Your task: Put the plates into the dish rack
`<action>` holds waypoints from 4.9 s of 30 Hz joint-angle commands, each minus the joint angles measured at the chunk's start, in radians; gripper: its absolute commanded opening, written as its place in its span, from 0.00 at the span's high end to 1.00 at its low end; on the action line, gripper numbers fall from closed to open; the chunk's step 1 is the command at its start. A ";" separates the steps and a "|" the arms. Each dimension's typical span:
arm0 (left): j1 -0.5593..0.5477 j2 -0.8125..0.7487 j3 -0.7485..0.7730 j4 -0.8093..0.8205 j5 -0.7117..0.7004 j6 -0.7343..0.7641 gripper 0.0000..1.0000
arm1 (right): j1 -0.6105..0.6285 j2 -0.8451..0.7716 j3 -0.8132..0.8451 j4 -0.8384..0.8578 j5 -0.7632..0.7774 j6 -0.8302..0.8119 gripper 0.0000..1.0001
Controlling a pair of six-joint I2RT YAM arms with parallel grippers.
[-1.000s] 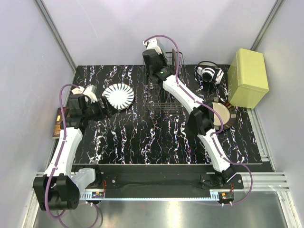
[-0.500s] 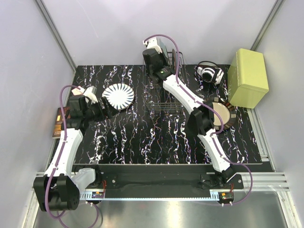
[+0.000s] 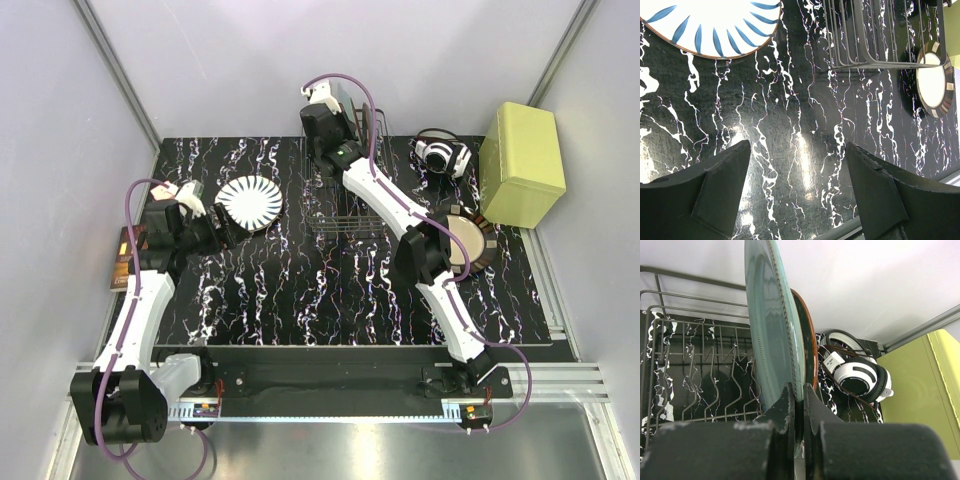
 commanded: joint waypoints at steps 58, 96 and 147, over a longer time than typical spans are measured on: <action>0.007 0.019 -0.017 0.077 0.058 -0.032 0.19 | 0.027 -0.074 -0.050 0.286 0.105 -0.020 1.00; 0.047 0.186 0.185 -0.013 -0.270 0.149 0.01 | 0.007 -0.123 -0.013 0.049 -0.020 0.113 0.41; 0.165 0.924 0.445 -0.004 -0.011 -0.061 0.82 | -0.165 -0.840 -0.941 -0.300 -1.010 0.563 0.09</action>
